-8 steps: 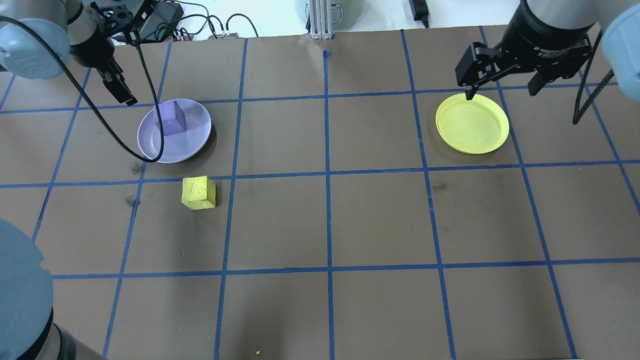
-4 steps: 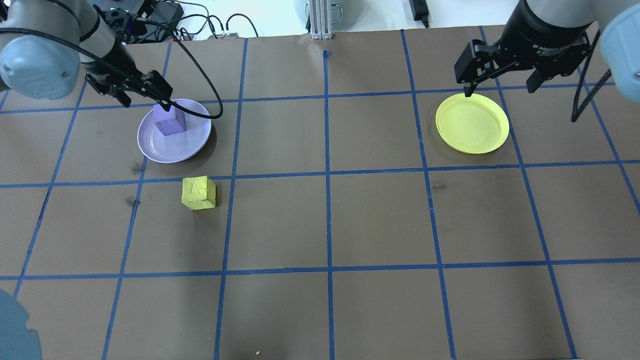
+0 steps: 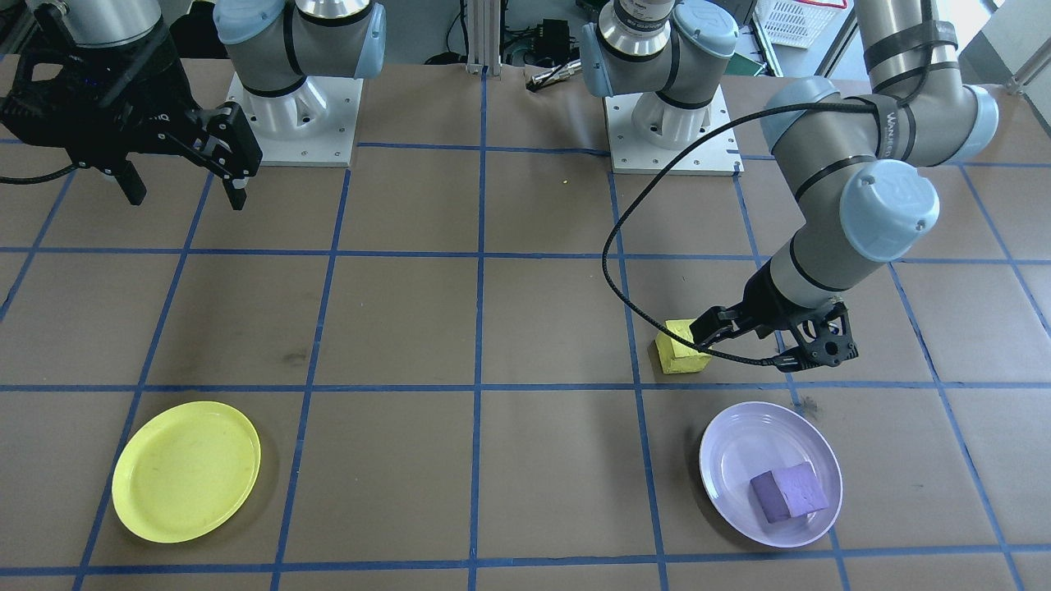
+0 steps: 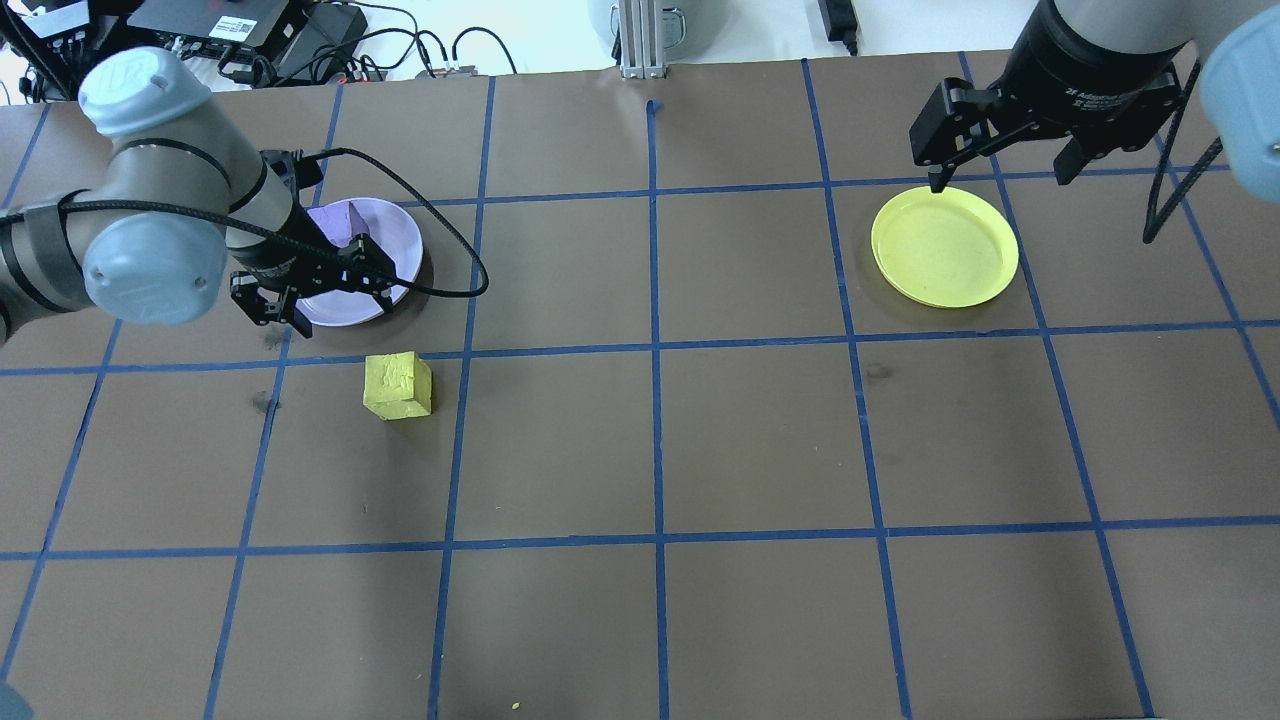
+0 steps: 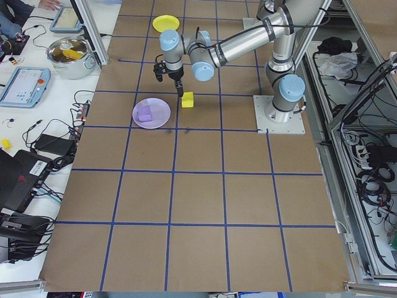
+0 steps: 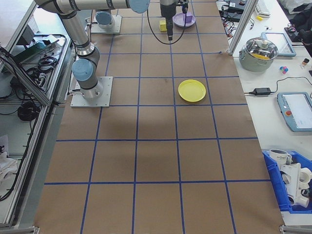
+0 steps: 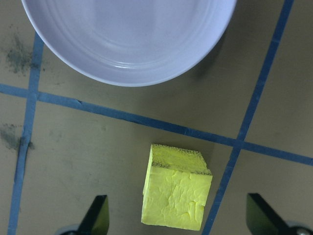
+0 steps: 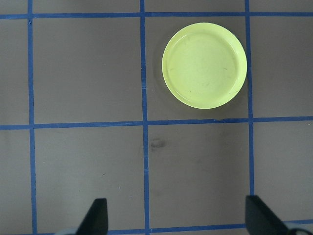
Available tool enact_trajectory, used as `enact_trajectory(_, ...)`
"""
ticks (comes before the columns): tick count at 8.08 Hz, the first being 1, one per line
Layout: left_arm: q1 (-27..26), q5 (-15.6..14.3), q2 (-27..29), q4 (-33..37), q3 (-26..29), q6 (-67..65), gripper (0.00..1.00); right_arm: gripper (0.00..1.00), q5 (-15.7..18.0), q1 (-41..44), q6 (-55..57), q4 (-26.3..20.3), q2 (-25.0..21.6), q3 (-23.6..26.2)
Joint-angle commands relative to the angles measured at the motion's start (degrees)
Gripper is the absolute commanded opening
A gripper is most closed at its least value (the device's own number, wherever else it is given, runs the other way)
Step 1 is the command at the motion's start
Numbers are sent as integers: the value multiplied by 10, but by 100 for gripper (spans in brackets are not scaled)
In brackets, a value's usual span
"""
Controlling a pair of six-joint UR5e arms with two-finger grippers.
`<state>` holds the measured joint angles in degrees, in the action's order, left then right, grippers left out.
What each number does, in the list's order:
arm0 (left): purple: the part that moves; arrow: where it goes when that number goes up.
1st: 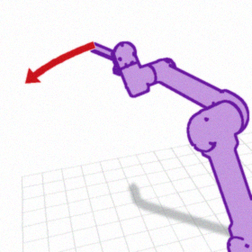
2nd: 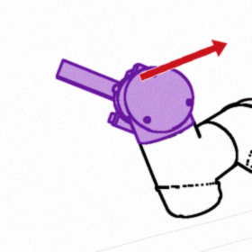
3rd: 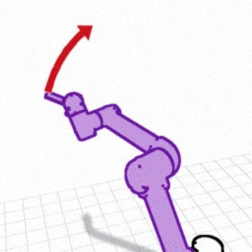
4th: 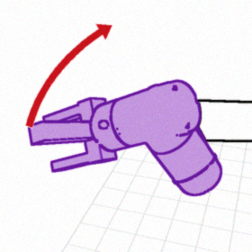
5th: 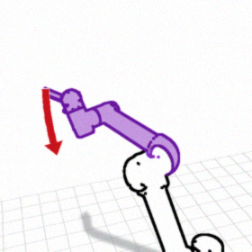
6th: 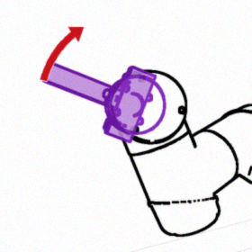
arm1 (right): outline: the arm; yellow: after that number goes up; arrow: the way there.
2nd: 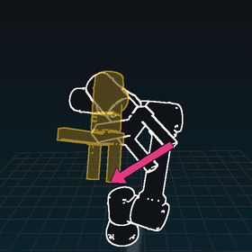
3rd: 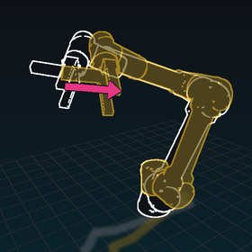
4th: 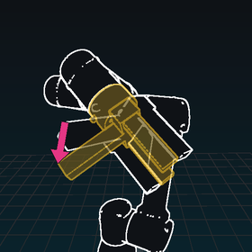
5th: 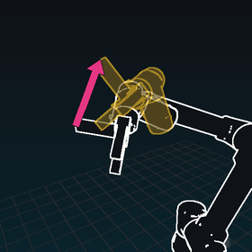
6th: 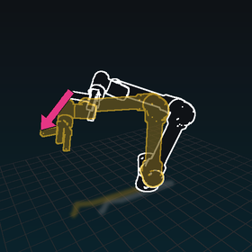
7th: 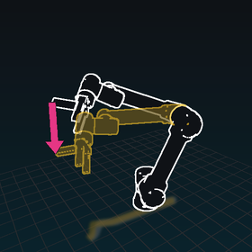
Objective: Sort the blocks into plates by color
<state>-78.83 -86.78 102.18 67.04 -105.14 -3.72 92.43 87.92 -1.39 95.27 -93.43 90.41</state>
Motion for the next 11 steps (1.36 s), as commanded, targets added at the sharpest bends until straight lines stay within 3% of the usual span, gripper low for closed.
enact_trajectory(1, -12, -1, 13, -61, -56, -60, 100, 100, 0, 0, 0, 0, 0, -1)
enact_trajectory(3, -19, 1, 47, -103, -57, 35, 100, 100, -1, 0, 0, -1, 0, 0)
enact_trajectory(10, -19, -10, 55, -96, -95, 48, 100, 100, -2, 0, 1, 0, 5, -1)
enact_trajectory(11, -19, -10, 53, -96, -95, 48, 92, 100, -2, 0, 0, 0, 5, 0)
